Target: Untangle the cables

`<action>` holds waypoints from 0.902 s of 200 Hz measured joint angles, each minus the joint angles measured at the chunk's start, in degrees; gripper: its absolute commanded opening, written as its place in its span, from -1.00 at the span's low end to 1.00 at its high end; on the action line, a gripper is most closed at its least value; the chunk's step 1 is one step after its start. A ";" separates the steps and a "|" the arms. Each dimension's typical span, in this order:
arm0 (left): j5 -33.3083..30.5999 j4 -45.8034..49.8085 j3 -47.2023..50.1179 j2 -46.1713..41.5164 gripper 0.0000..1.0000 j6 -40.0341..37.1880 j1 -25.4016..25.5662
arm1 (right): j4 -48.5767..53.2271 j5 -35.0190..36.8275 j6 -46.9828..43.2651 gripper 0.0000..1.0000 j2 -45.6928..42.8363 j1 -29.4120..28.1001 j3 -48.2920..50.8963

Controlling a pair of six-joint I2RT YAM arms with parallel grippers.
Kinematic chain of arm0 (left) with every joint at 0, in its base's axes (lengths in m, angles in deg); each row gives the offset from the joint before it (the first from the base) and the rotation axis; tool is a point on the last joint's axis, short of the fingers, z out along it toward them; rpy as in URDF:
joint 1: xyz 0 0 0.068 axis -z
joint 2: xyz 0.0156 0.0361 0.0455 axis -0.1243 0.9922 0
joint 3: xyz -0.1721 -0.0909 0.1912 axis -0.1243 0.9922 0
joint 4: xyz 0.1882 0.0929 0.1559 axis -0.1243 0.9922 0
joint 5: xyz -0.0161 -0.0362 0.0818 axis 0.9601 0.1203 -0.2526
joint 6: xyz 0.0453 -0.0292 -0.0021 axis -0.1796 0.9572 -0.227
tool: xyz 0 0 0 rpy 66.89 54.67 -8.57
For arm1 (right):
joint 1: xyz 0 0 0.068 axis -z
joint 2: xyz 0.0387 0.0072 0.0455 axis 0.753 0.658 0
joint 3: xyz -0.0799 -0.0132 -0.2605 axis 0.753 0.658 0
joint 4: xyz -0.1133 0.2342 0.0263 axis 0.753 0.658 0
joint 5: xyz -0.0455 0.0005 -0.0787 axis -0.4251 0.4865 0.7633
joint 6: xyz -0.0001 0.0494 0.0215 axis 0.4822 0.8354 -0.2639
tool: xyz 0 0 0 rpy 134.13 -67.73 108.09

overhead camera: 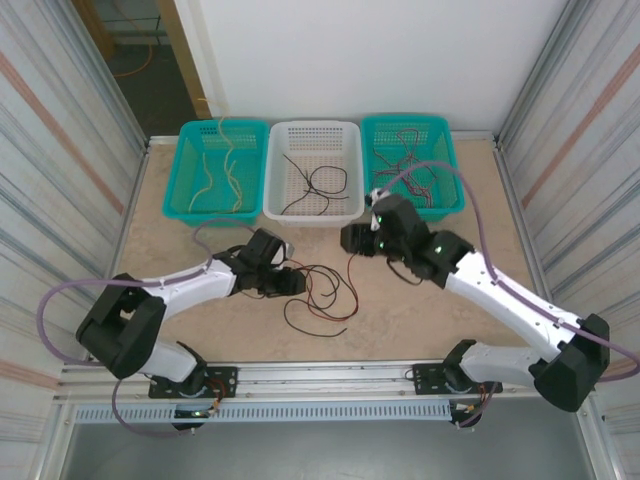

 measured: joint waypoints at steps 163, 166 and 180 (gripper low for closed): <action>-2.08 -0.42 -2.78 -3.17 -0.98 -0.31 2.40 | -12.11 -2.25 13.99 0.10 10.60 -6.73 8.98; -2.14 -0.02 -2.78 -4.31 -0.98 -0.33 2.49 | -12.20 -2.43 14.01 0.11 11.15 -6.97 8.74; -2.49 1.90 -2.82 -9.92 -0.99 -0.52 2.80 | -12.74 -2.80 14.08 0.15 12.96 -8.02 7.87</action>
